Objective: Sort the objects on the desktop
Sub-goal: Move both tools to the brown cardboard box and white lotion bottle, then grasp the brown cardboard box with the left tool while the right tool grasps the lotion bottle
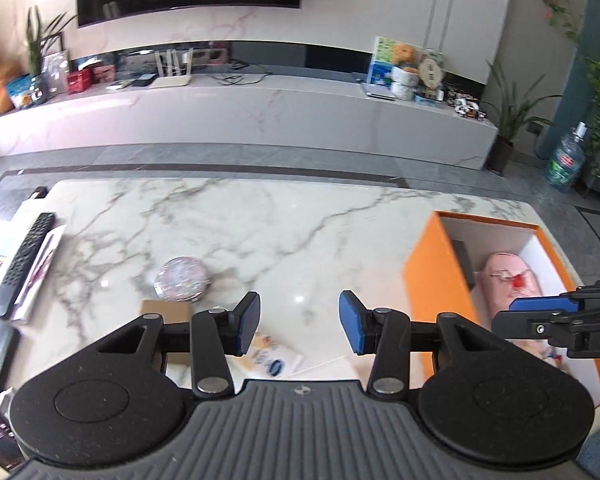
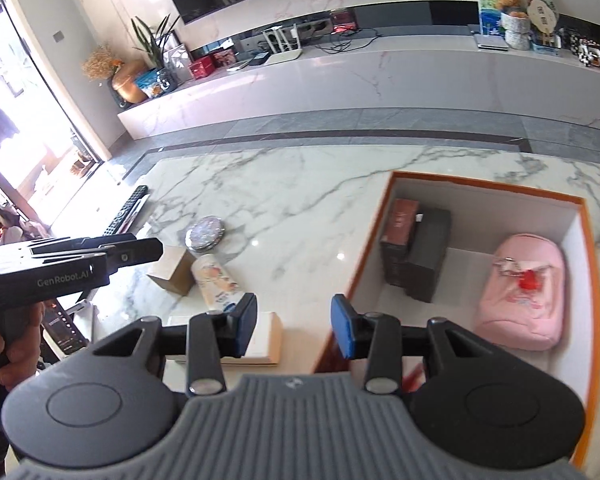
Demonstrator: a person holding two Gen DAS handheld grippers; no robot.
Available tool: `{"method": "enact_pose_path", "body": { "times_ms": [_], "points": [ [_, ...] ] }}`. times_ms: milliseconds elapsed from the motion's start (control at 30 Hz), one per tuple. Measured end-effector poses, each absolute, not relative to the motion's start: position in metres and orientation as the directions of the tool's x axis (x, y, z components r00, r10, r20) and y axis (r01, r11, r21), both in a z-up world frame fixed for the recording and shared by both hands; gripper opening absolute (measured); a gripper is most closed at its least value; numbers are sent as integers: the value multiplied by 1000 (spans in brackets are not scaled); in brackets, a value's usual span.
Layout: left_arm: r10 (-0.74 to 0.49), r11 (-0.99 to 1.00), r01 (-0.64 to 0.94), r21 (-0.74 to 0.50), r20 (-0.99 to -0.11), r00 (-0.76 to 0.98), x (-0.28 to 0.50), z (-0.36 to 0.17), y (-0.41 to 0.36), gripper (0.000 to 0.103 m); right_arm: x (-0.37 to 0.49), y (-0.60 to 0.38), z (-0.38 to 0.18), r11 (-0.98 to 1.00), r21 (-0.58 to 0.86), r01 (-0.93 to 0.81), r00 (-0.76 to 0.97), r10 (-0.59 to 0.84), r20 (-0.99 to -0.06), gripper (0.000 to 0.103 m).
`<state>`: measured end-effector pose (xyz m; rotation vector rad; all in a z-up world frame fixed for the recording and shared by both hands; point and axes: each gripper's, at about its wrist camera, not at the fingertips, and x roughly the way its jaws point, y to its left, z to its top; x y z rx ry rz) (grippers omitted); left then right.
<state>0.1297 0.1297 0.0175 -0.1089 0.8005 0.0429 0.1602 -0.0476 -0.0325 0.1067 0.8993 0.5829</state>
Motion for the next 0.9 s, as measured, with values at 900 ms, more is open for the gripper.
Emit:
{"method": "enact_pose_path", "body": {
  "times_ms": [900],
  "points": [
    [21,984,-151,-95,-782,624,166,-85,239,73,226,171,-164,752,57,-656,322,348,-881,69]
  ]
}}
